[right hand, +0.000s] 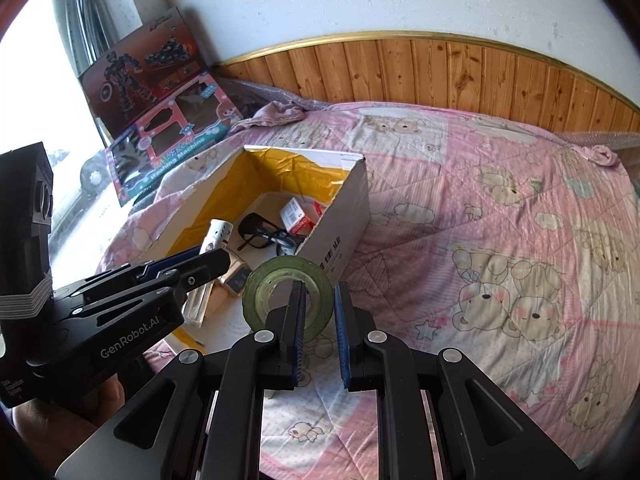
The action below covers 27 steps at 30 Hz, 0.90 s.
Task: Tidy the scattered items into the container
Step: 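Carry the white tube and green tape roll toward the box with both tools, then open the right tool over the box to drop the tape roll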
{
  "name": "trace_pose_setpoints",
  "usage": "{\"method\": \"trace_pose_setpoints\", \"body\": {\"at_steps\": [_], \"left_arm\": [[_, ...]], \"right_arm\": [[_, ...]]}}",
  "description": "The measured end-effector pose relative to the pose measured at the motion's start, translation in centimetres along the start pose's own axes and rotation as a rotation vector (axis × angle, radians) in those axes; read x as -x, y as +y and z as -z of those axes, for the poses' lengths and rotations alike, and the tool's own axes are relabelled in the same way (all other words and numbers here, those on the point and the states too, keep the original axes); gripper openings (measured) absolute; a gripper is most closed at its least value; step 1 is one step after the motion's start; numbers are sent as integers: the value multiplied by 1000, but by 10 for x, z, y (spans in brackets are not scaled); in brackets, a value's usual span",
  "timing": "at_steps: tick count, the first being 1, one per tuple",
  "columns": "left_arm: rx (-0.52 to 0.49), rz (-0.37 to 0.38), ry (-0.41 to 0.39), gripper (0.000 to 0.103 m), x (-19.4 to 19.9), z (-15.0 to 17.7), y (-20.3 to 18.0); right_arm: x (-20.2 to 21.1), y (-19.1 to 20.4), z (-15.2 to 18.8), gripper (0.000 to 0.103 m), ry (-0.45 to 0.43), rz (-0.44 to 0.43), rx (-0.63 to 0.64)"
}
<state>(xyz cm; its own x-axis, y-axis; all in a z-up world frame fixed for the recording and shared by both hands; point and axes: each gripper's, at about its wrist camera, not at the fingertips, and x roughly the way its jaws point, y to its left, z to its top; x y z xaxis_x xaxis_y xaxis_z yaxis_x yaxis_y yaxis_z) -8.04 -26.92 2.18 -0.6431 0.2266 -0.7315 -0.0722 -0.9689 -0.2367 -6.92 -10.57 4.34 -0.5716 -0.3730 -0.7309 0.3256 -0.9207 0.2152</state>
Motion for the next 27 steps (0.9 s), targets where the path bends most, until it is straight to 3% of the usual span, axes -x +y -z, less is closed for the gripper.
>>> {"method": "trace_pose_setpoints", "body": {"at_steps": [19, 27], "left_arm": [[150, -36, 4, 20, -7, -12, 77], [160, -13, 61, 20, -26, -5, 84]], "right_arm": [[-30, 33, -30, 14, 16, -49, 71], [-56, 45, -55, 14, 39, -67, 118]]}}
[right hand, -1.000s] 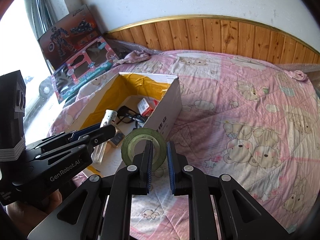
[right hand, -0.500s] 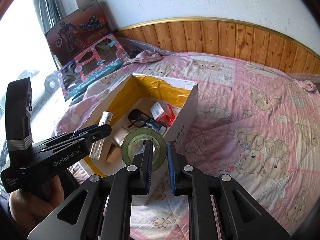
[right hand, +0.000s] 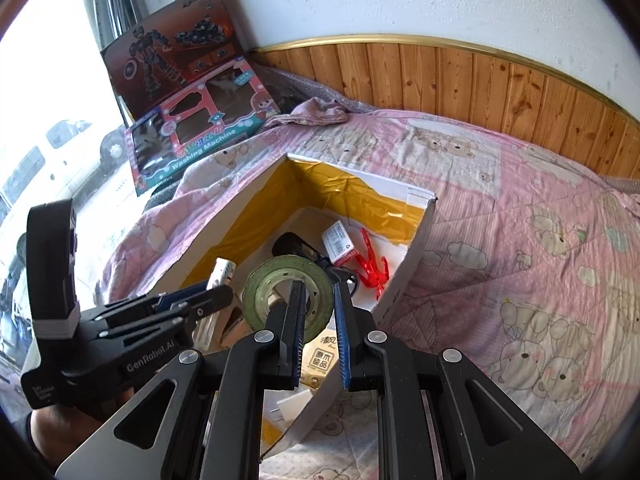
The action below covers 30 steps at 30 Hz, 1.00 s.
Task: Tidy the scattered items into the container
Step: 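Open the right tool over the box to drop the tape roll, then open the left tool over the box to drop the white tube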
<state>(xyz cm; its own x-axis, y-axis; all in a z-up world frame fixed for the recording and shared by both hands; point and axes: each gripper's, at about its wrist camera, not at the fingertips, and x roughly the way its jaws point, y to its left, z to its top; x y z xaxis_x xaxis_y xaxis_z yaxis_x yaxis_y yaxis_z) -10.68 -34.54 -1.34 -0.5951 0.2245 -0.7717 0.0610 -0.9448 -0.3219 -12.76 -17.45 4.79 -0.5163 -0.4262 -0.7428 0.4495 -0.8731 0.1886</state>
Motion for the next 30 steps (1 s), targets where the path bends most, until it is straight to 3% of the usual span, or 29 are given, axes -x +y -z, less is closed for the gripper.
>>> {"method": "trace_pose_setpoints", "body": {"at_steps": [14, 25, 28, 29, 30], "left_arm": [[-39, -26, 70, 20, -24, 11, -2], [-47, -36, 100, 20, -36, 9, 2], [-55, -33, 110, 21, -39, 8, 2], [-56, -37, 103, 25, -38, 7, 3], [-59, -52, 98, 30, -37, 7, 3]], "right_arm": [[-71, 19, -50, 14, 120, -26, 131], [-137, 34, -85, 15, 178, 24, 216], [-151, 24, -91, 27, 186, 4, 179], [-151, 20, -91, 37, 181, 10, 163], [-150, 15, -90, 38, 179, 8, 146]]}}
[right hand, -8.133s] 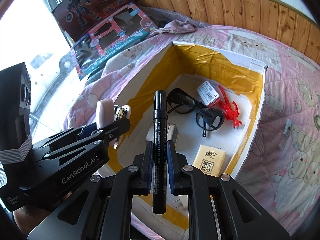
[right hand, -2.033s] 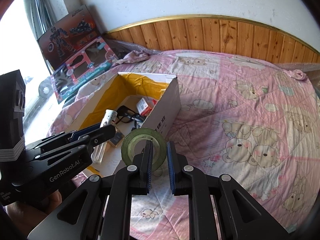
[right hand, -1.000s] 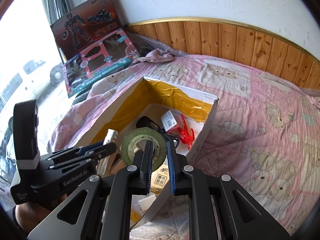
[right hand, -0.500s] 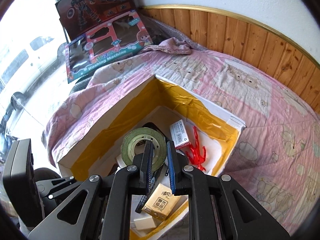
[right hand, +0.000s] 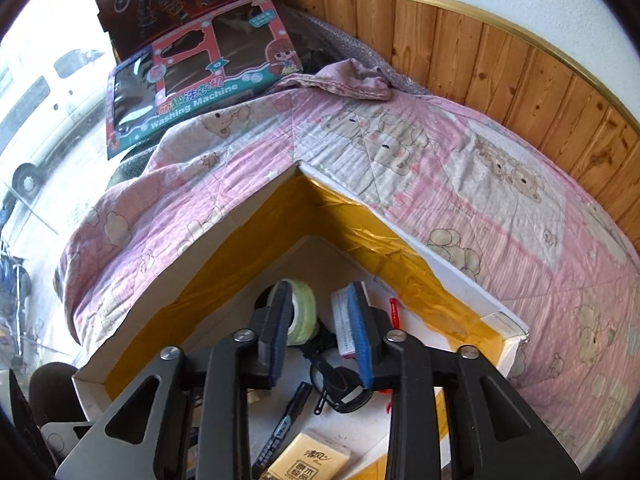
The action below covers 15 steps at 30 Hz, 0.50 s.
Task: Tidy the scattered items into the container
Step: 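Open the left tool over the box to drop the white tube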
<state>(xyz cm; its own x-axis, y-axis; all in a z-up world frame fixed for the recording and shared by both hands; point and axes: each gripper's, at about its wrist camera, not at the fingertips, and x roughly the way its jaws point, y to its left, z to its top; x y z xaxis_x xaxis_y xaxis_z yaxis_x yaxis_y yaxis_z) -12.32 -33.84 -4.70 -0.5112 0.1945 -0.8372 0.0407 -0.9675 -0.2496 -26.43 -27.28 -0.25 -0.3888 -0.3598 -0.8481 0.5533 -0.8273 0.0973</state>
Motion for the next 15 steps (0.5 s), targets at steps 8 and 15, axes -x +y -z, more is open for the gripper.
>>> {"method": "trace_pose_setpoints", "body": {"at_steps": [8, 15], "left_arm": [[7, -15, -20, 51, 13, 6, 1], [-42, -57, -55, 51, 40, 26, -16]], "right_arm": [[51, -10, 44, 38, -59, 27, -24], [95, 2, 105, 38, -63, 32, -30]]}}
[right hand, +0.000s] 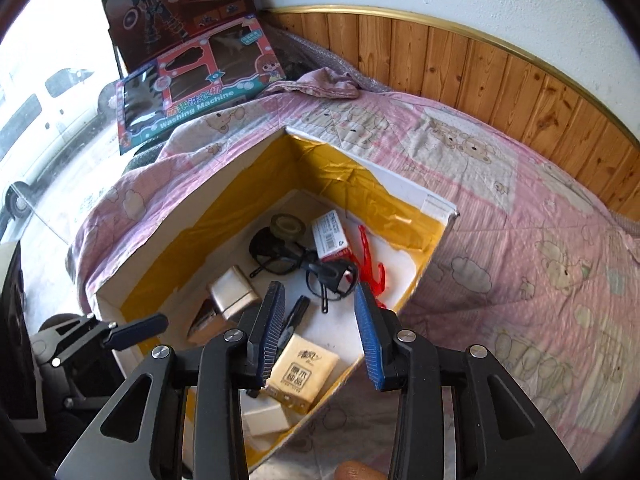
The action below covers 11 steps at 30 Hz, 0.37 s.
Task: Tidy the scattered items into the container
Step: 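Open the left tool over the box to drop the white tube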
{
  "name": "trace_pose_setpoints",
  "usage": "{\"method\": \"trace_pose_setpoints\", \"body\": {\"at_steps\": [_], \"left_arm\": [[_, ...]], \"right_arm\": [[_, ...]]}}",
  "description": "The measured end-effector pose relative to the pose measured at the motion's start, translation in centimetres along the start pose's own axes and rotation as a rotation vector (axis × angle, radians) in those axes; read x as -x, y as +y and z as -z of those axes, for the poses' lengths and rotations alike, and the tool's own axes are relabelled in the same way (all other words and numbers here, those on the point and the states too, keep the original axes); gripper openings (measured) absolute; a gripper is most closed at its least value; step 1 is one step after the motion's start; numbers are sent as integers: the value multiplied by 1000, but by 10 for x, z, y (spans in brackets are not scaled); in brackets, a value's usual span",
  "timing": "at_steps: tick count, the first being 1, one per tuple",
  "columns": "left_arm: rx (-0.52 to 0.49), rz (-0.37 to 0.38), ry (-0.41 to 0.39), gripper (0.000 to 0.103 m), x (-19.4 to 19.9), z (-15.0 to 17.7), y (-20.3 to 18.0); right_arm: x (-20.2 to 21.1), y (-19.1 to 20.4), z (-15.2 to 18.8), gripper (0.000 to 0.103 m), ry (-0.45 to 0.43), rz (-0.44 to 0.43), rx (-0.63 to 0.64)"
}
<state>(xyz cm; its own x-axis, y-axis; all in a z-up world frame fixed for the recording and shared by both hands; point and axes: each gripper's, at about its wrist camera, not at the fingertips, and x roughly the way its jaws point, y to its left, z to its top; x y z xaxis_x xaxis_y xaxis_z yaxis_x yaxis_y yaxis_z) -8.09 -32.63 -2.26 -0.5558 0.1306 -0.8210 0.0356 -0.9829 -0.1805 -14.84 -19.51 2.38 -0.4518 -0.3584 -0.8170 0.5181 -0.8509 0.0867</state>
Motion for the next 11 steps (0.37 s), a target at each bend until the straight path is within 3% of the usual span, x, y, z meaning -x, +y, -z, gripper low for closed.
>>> {"method": "trace_pose_setpoints", "body": {"at_steps": [11], "left_arm": [[-65, -16, -27, 51, 52, 26, -29]], "right_arm": [[53, 9, 54, 38, -11, -44, -6]]}}
